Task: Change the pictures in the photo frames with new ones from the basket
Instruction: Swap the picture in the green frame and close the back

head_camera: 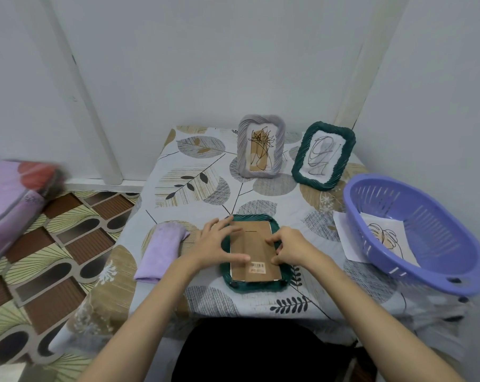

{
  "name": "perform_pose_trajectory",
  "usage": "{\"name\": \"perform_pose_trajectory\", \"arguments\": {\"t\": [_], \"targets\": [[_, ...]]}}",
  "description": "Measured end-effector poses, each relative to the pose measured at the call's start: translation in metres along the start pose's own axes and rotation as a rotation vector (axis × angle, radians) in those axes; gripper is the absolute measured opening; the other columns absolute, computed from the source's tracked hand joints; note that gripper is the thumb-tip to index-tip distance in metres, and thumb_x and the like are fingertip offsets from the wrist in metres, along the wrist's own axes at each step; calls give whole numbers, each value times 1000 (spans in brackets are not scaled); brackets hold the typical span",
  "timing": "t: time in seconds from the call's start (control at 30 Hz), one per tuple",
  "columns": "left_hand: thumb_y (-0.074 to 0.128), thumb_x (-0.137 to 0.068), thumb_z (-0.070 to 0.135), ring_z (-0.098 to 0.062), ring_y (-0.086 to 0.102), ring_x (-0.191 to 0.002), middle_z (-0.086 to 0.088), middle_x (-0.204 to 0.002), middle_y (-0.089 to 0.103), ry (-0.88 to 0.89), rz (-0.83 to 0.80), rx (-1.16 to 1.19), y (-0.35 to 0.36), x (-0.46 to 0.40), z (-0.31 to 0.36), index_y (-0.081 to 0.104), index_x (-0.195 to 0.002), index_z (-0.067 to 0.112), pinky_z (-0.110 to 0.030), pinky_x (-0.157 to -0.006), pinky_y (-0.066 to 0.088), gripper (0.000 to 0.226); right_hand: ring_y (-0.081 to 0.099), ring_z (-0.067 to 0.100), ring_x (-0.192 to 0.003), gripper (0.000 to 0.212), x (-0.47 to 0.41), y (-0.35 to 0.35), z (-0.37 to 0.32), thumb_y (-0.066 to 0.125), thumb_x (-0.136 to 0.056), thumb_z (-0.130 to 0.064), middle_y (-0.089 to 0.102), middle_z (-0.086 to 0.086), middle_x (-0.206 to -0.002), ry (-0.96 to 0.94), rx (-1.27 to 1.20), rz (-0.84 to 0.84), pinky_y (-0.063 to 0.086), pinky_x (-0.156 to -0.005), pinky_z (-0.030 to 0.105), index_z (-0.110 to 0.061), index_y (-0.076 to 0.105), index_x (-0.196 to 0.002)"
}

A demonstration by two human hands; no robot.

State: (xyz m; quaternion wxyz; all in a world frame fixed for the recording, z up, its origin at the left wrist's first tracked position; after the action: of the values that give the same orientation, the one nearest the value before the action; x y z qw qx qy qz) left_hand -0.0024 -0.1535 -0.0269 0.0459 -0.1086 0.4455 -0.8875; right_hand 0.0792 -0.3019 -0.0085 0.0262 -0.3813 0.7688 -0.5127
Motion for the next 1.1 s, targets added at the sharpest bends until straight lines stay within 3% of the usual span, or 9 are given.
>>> {"name": "perform_pose_trajectory", "arguments": {"t": [0.1,0.2,0.3,0.4,0.67,0.93,1.1], "targets": [[62,-54,72,-16,-2,-143,16,-154,12,10,-44,-86,10,-6,1,31,-137,43,-48,-113,2,94,46,11,-90,61,-2,-1,0,74,-73,-8,52,5,-99,-35,27,5,41,-89,23,-10,51,-129],[60,-50,74,-18,-2,-143,17,-153,15,11,-40,-131,10,-9,-1,31,-136,46,-46,-113,1,95,55,16,-97,55,-6,-4,4,72,-75,-7,62,10,-113,-40,-14,16,40,-88,21,-10,54,-126],[68,-56,72,-19,-1,-143,17,-153,14,26,-34,-159,11,-10,-1,31,-136,46,-48,-113,2,92,54,15,-87,39,-16,-18,7,66,-80,-6,65,11,-110,-60,-76,168,38,-78,17,-11,61,-118],[69,-62,67,-20,-1,-143,17,-154,13,22,-26,-151,11,-9,-1,31,-136,45,-50,-113,2,86,49,14,-85,35,-29,-30,8,62,-86,-13,62,12,-108,-86,-91,308,35,-77,19,-13,60,-121],[68,-61,68,-21,-2,-143,18,-153,12,8,-38,-180,10,-10,1,31,-135,46,-54,-113,1,86,50,26,-106,42,-53,-21,6,67,-83,-22,37,3,-97,-128,17,226,39,-98,31,-18,58,-123],[68,-61,67,-19,-2,-143,20,-153,12,10,-26,-146,11,-8,-1,31,-135,47,-53,-113,1,85,43,14,-84,28,-49,-22,10,69,-81,-21,39,-2,-86,-194,-70,299,32,-79,20,-16,65,-108],[69,-62,67,-19,-2,-143,20,-153,11,6,-27,-134,12,-8,-2,31,-135,47,-52,-113,2,85,45,14,-83,34,-44,-20,13,70,-80,-19,44,3,-91,-206,-137,350,39,-79,25,-15,64,-114]]}}
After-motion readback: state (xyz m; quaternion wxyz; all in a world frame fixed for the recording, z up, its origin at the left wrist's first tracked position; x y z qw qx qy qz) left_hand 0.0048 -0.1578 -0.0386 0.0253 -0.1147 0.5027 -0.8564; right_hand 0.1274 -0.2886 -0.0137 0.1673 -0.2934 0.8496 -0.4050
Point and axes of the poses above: each hand's wrist, its own x-axis away from the middle knuckle, its own y-axis out of the palm, z = x × y, the point moved 7 cm from there along -x, towards the middle knuckle
